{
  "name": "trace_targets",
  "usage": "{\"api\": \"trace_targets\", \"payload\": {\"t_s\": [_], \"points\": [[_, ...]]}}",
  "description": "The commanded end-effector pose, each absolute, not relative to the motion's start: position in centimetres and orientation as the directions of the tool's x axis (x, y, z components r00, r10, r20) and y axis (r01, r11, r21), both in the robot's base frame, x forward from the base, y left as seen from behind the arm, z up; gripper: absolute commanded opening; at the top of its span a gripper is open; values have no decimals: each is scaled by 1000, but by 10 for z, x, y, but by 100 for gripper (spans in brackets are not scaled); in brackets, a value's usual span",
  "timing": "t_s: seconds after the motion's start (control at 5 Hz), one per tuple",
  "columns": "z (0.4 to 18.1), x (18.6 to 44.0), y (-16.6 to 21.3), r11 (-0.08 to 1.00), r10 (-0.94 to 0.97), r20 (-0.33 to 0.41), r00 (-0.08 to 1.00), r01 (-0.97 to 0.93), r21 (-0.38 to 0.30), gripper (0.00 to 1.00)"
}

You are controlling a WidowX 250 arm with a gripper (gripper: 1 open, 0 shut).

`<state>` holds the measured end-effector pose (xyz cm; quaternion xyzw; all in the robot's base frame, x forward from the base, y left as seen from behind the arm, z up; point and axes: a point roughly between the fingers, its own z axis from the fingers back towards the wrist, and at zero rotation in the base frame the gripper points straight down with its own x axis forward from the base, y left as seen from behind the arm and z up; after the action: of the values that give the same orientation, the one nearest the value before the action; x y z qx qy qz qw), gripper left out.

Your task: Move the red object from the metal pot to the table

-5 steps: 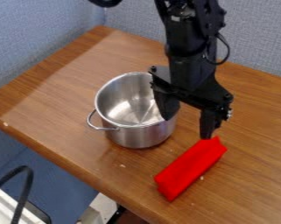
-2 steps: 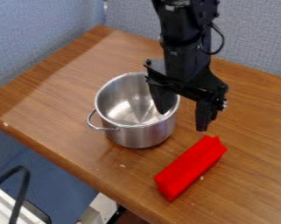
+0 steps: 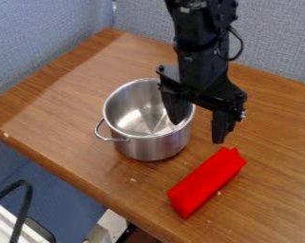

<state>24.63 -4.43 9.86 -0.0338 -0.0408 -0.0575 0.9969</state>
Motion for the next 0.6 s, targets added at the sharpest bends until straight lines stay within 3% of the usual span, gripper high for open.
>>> {"api": "trace_targets", "payload": {"t_s": [0.0,0.4], "points": [[106,252,-40,992,-105,109,989,111,-53,100],[106,253,-36,993,-104,101,989,109,-44,100]]}}
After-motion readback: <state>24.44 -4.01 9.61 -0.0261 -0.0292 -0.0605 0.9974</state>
